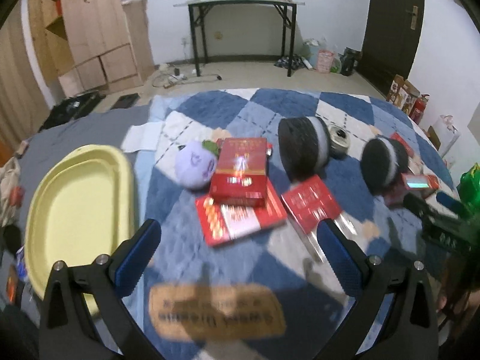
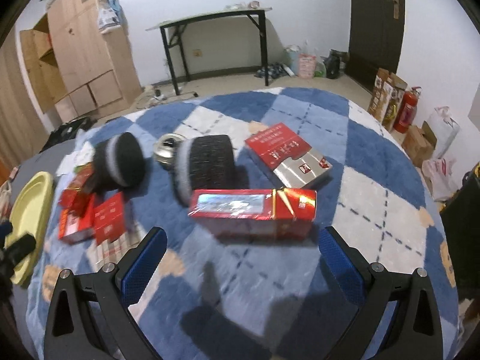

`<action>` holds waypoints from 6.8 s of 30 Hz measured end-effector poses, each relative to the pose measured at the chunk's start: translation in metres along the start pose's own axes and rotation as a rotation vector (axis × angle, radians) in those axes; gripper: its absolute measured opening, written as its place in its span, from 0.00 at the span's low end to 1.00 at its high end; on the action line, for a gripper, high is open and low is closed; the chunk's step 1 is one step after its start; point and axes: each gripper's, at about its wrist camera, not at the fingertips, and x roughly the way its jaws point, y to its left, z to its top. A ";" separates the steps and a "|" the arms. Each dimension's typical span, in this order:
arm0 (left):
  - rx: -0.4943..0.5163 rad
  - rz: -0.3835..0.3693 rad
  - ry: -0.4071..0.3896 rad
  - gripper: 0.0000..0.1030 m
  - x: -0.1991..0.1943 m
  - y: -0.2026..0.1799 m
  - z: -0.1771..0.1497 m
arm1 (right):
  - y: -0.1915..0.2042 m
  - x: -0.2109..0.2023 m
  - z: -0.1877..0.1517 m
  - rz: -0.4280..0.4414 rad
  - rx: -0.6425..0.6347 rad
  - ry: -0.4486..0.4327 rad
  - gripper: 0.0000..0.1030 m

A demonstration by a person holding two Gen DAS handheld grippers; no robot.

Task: Organize rigid objects
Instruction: 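Grasp a red cigarette box with the left tool while the right tool grasps another red box, then carry both red boxes to the yellow tray and open both tools, then move both tools back over the rug toward the remaining boxes, then grasp the red-and-white box with the left tool while the right tool grasps the silver-red box, then lower both held boxes into the yellow tray and open both tools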

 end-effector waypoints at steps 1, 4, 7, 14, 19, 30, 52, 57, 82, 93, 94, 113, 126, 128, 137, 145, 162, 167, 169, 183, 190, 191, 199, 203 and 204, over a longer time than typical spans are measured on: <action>0.007 -0.007 0.008 1.00 0.011 0.002 0.007 | 0.000 0.008 0.001 0.004 0.009 0.006 1.00; 0.051 -0.015 0.042 1.00 0.043 0.002 0.020 | 0.003 0.026 0.004 0.002 0.016 0.025 1.00; 0.067 -0.037 0.065 1.00 0.072 0.003 0.027 | 0.001 0.043 0.008 -0.008 0.022 0.034 1.00; 0.011 -0.111 0.049 0.59 0.093 0.006 0.030 | -0.010 0.058 0.013 0.035 0.043 0.002 0.93; -0.026 -0.097 0.016 0.58 0.077 0.008 0.022 | -0.022 0.054 0.011 0.083 0.076 -0.020 0.92; -0.043 -0.051 -0.098 0.58 -0.025 0.052 0.031 | -0.034 -0.003 -0.002 0.150 0.116 -0.078 0.92; -0.288 0.205 -0.038 0.58 0.015 0.279 -0.006 | 0.311 0.015 0.017 0.664 -0.672 -0.091 0.92; -0.329 0.211 0.010 0.58 0.041 0.301 -0.018 | 0.355 0.061 0.008 0.684 -0.809 -0.051 0.92; -0.395 0.175 -0.157 1.00 -0.063 0.234 0.018 | 0.363 0.015 0.037 0.688 -0.793 -0.009 1.00; -0.234 0.040 -0.126 1.00 -0.095 0.096 -0.005 | 0.142 -0.052 0.044 0.453 -0.474 -0.069 1.00; -0.201 0.042 -0.128 1.00 -0.098 0.083 -0.008 | 0.118 -0.061 0.043 0.425 -0.448 -0.076 1.00; -0.265 0.023 -0.021 1.00 -0.084 0.001 -0.070 | -0.039 -0.106 -0.026 0.183 -0.149 -0.156 1.00; -0.313 0.043 0.000 1.00 -0.079 0.014 -0.071 | -0.051 -0.091 -0.016 0.195 -0.114 -0.137 1.00; -0.301 0.042 0.001 1.00 -0.076 0.012 -0.068 | -0.053 -0.093 -0.015 0.196 -0.127 -0.153 1.00; -0.236 0.048 0.031 1.00 -0.036 0.010 -0.046 | -0.066 -0.065 0.007 0.145 -0.200 -0.181 1.00; -0.103 0.082 0.074 1.00 0.014 0.012 -0.030 | -0.054 0.002 0.031 0.103 -0.374 -0.116 1.00; -0.187 0.014 0.098 1.00 0.083 0.004 -0.017 | -0.054 0.116 0.045 0.137 -0.407 -0.027 1.00; -0.231 -0.004 0.097 1.00 0.091 0.010 -0.010 | -0.053 0.127 0.047 0.143 -0.397 -0.013 1.00; -0.281 -0.015 0.097 1.00 0.092 0.015 -0.005 | -0.052 0.129 0.048 0.141 -0.393 -0.016 1.00; -0.248 -0.112 0.205 1.00 0.099 0.020 0.016 | -0.052 0.127 0.043 0.135 -0.390 -0.026 1.00; 0.003 -0.154 0.133 1.00 0.106 0.020 0.023 | -0.054 0.127 0.042 0.136 -0.386 -0.023 1.00; 0.039 -0.153 0.119 0.99 0.106 0.016 0.024 | -0.053 0.126 0.042 0.135 -0.386 -0.021 1.00; 0.041 -0.097 0.028 0.64 0.089 -0.004 0.003 | -0.056 0.116 0.041 0.144 -0.377 -0.058 0.55; 0.068 -0.083 -0.022 0.57 0.064 -0.007 -0.016 | -0.054 0.106 0.036 0.121 -0.375 -0.076 0.55; 0.071 -0.080 -0.036 0.57 0.057 -0.004 -0.019 | -0.054 0.102 0.034 0.115 -0.365 -0.079 0.55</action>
